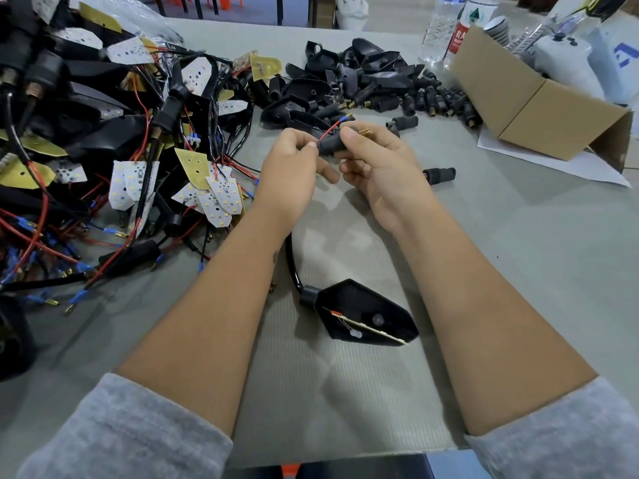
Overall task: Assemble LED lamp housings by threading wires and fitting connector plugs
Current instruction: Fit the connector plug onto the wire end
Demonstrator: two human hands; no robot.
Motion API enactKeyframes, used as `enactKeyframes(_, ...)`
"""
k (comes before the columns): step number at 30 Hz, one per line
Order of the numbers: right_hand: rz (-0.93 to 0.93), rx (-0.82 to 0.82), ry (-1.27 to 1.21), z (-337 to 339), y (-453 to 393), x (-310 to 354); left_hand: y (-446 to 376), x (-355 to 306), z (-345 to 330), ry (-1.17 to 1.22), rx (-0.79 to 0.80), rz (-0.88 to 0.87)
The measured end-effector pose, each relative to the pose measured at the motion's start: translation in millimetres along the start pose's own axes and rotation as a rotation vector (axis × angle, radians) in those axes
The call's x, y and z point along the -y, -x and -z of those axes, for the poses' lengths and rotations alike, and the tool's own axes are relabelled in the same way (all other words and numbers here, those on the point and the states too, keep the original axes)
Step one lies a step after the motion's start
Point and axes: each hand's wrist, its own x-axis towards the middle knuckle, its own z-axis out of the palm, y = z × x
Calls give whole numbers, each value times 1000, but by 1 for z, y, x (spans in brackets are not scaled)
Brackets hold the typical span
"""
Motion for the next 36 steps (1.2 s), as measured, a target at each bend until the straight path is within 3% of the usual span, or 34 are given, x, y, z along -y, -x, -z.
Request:
enactKeyframes(9, 19, 14, 108, -5, 0, -2, -2, 2, -1, -8, -98, -28)
enactKeyframes(12, 15, -3, 102, -5, -1, -2, -2, -4, -2, 198, -116, 21)
enactKeyframes(15, 23, 24, 128, -6, -1, -2, 2, -10, -5, 418, -12, 93)
enactKeyframes(21, -21, 17, 137, -7, -2, -1, 10, -15, -10, 546, 69, 78)
enactKeyframes(26, -38, -14, 127, -7, -4, -3, 8, -17, -2, 727, 0, 92)
enactKeyframes(31, -60, -72, 34, -5, -5, -1, 3, -13, 2, 677, -136, 76)
enactKeyframes(36, -70, -87, -11, -5, -7, -2, 2, -10, 7, 631, -174, 36)
